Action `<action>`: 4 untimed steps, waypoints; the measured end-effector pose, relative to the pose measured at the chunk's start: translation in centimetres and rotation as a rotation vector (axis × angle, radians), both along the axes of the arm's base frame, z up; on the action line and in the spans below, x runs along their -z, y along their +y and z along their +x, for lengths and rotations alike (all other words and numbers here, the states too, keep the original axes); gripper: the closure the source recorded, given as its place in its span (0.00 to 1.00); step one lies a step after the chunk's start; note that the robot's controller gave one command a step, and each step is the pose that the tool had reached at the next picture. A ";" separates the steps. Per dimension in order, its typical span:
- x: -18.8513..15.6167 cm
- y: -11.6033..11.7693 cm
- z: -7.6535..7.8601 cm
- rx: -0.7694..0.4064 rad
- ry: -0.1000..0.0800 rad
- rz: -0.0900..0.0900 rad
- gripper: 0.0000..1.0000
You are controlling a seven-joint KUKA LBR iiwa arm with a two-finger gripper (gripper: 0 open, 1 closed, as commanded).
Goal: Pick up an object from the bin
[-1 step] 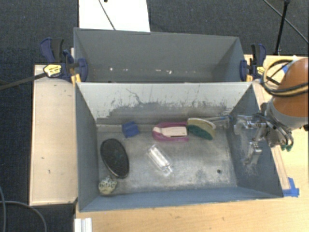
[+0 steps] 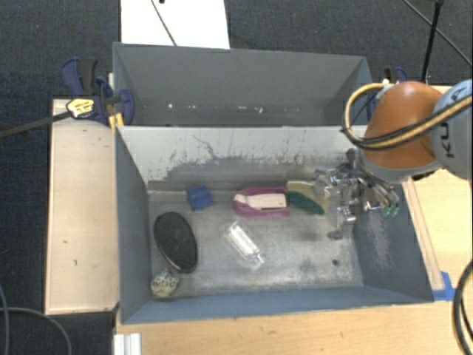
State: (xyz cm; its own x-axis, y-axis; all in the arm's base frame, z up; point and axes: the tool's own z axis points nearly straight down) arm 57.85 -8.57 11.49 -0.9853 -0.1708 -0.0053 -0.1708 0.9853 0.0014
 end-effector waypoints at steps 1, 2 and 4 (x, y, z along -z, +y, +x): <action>3.5 0.6 1.9 0.148 -0.018 -0.002 0.00; 3.5 2.3 0.8 0.460 -0.016 0.000 0.00; -8.8 3.4 -3.3 0.448 -0.004 0.001 1.00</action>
Offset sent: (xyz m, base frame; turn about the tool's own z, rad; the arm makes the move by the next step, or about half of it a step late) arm 0.0113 0.0070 -0.0449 0.1473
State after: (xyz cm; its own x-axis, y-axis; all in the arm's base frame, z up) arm 54.55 -5.19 20.33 -0.9619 0.2731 -0.0097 0.2731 0.9620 0.0024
